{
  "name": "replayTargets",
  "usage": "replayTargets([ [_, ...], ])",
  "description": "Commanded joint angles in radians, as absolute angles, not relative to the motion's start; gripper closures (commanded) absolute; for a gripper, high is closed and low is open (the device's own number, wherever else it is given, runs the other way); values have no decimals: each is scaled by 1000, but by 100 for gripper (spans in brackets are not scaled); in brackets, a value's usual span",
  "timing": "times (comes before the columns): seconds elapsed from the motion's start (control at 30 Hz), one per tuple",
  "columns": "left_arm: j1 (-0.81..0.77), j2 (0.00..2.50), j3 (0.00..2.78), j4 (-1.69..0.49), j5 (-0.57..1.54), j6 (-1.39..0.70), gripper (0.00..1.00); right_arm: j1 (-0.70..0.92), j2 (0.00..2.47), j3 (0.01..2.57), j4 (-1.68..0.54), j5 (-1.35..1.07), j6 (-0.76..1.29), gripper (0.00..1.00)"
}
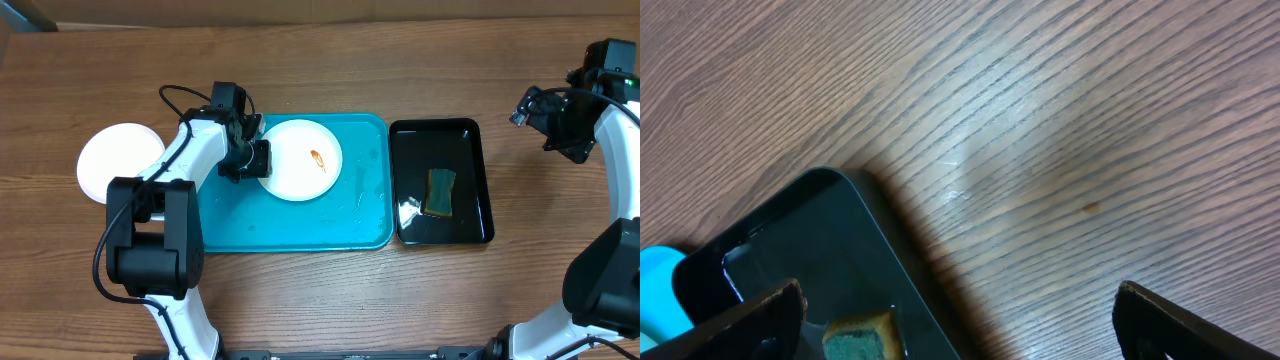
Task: Clean dirty plates on tray and stack at the side
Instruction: 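Slide the white plate right to the tray center with the left gripper, then reach the right gripper into the black tray and grasp the sponge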
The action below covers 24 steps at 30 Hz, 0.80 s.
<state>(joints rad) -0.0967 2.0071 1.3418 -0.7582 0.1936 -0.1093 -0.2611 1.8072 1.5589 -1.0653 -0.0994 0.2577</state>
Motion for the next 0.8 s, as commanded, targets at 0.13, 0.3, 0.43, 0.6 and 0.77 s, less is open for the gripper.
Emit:
replayTargets([
  [0.13,-105,2035,1337,-754,165,-150,91,-264,1797,1570,-1060,-95,258,0],
  [0.3,-128,2035,1337,-756,170,-165,96,-264,1797,1570,-1060,-95,258,0],
  [0.43,-147,2035,1337,-754,169,-163,90,-264,1797,1570,-994,-157,289,0],
  [0.6,-150,2035,1337,-749,168,-161,75,-257,1797,1570,-1120,-360,260,8],
  [0.77,-151,2035,1337,-735,168,-161,73,-163,1797,1565,-1277,-244,254,31],
])
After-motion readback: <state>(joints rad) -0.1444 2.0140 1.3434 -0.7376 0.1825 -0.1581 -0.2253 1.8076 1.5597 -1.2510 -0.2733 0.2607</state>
